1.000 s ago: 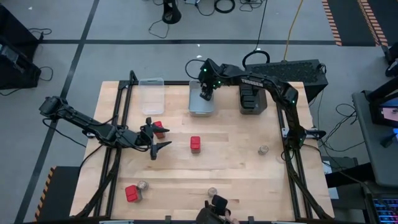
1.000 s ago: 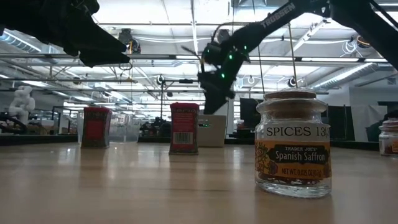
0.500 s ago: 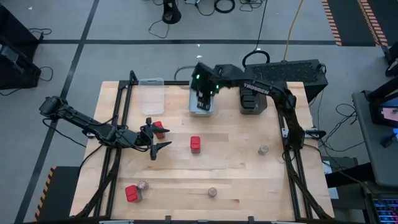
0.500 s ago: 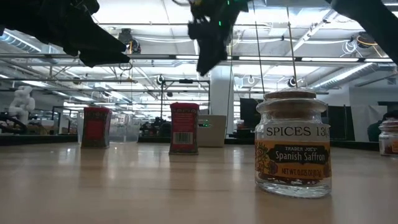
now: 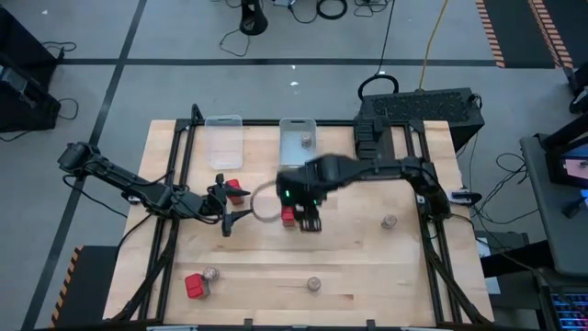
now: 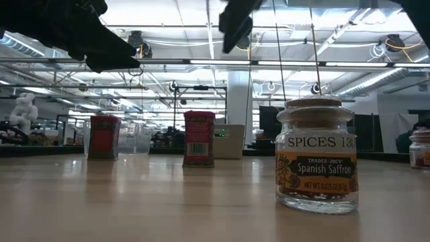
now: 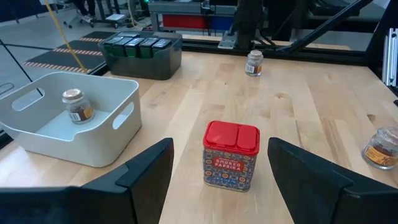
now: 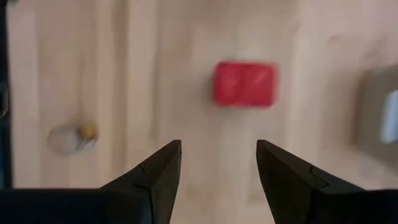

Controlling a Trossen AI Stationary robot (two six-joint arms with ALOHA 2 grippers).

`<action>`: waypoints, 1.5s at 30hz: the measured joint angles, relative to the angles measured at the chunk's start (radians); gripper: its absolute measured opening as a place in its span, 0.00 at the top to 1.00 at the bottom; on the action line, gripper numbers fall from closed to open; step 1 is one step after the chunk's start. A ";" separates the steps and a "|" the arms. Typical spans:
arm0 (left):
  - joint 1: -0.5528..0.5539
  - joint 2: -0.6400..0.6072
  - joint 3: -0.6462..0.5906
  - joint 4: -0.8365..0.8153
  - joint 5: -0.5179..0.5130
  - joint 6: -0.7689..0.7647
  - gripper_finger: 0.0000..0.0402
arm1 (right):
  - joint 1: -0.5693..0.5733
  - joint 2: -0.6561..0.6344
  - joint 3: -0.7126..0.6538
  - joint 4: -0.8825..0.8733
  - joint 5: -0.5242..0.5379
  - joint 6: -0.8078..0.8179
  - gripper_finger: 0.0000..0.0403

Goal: Sort spices by type
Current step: Put the right brown seasoning bottle into the light gray bin

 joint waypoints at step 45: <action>-0.053 0.032 0.000 -0.045 0.000 -0.129 0.34 | 0.033 -0.781 -1.291 0.121 -0.001 0.567 0.52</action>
